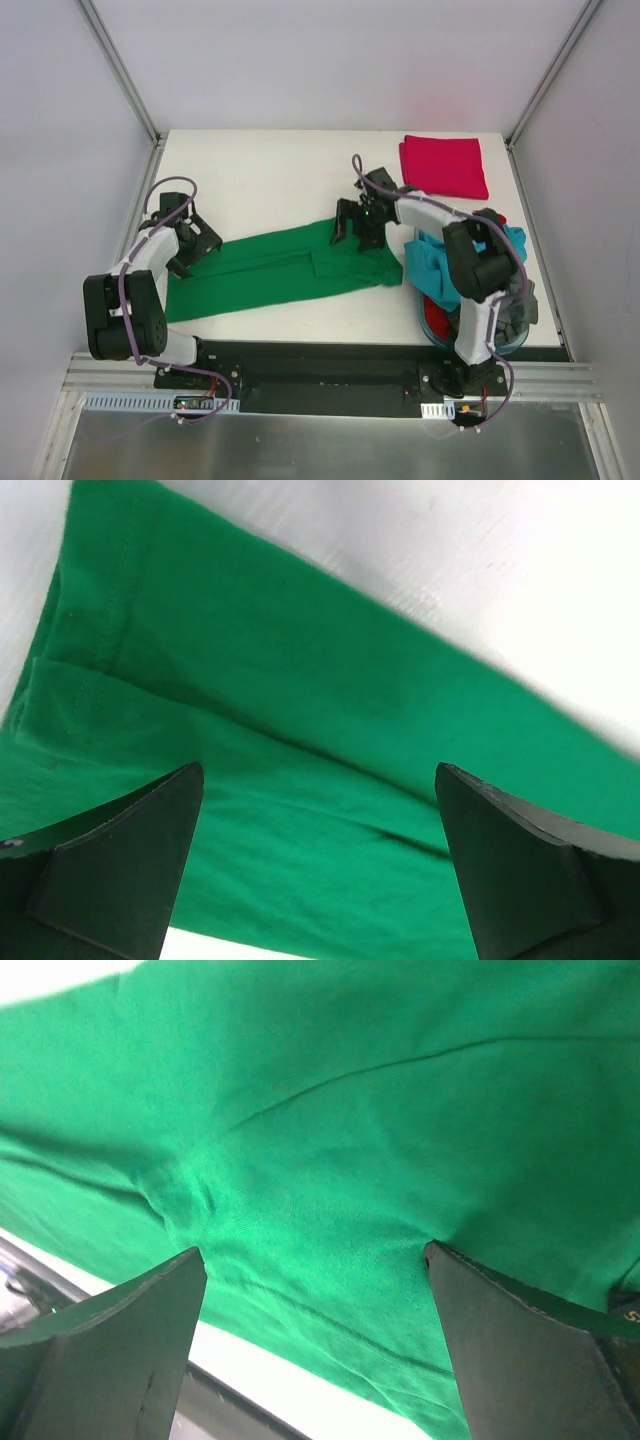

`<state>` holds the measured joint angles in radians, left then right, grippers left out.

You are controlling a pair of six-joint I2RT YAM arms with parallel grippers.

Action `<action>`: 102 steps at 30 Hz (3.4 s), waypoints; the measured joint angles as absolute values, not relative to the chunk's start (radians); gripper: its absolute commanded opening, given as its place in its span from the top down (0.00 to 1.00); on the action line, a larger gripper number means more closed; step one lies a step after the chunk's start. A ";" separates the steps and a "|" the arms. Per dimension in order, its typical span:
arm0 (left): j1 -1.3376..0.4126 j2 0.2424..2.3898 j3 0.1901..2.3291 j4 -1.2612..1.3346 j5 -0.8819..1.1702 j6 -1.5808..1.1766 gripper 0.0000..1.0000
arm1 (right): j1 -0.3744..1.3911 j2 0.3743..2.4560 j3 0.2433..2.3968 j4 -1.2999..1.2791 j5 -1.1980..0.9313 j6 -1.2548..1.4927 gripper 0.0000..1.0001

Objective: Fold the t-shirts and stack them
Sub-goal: Rotate the tshirt 90 degrees

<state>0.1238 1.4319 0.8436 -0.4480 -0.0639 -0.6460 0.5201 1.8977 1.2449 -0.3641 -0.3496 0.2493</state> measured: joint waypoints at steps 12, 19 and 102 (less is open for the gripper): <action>-0.028 1.010 0.552 -0.485 0.038 -0.738 0.01 | 0.411 2.458 2.218 -0.789 -0.302 -0.020 0.04; -0.039 0.783 0.609 -0.523 0.039 -0.772 0.01 | 0.456 2.248 1.998 -0.836 -0.167 -0.054 0.04; -0.523 0.879 0.403 -0.532 -0.110 -1.011 0.55 | 1.150 2.098 1.644 -0.591 0.126 0.204 0.04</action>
